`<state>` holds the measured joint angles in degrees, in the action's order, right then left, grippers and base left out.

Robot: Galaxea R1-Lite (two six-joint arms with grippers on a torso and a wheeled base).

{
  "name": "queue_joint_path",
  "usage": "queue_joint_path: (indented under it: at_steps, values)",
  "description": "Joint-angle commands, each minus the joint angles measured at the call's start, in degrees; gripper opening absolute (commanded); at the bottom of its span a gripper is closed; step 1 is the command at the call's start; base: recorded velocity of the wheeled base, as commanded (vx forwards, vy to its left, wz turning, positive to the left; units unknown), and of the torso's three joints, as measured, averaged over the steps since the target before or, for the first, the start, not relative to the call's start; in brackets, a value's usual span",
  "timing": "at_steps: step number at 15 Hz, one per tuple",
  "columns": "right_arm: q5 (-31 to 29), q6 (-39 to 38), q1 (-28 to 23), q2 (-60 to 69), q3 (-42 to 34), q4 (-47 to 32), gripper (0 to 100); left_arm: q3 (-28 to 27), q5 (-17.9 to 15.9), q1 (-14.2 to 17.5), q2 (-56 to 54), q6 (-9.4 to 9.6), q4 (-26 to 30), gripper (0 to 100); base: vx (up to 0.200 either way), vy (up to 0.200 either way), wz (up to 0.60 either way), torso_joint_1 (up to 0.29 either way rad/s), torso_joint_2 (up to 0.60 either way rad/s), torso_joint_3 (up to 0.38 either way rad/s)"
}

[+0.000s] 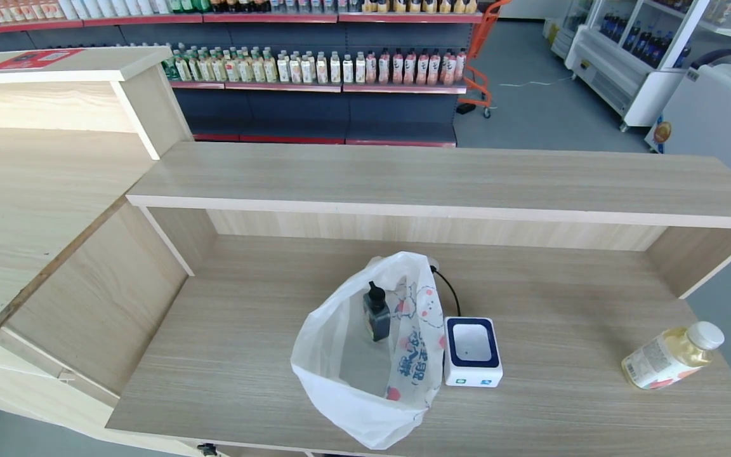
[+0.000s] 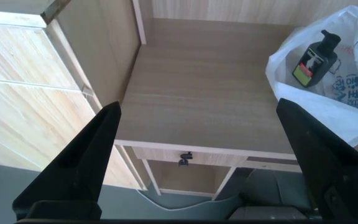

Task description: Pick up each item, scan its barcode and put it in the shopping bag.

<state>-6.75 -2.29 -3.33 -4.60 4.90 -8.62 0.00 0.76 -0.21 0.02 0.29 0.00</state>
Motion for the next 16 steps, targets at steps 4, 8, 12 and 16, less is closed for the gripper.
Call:
queue_joint_path:
  at_steps: [4,8,12,16]
  values:
    - [-0.2,-0.1,0.1,-0.4,0.0,0.0,100,0.0,0.0,0.0,0.0,-0.29,0.0,100,0.000,-0.100,0.00,0.001,0.00,0.001]
    - [-0.2,-0.1,0.1,-0.4,0.0,0.0,100,0.0,-0.1,0.0,0.0,-0.38,0.0,100,-0.100,0.000,0.00,-0.001,0.00,-0.002]
    - [-0.2,-0.1,0.1,-0.4,0.0,0.0,100,0.0,0.0,0.0,0.0,-1.00,0.0,100,-0.200,0.000,0.00,0.004,0.01,0.000]
    - [-0.3,-0.1,0.1,-0.4,0.0,0.0,100,0.0,-0.1,0.0,0.0,-0.91,0.0,100,-0.100,0.000,0.00,-0.002,0.00,0.002]
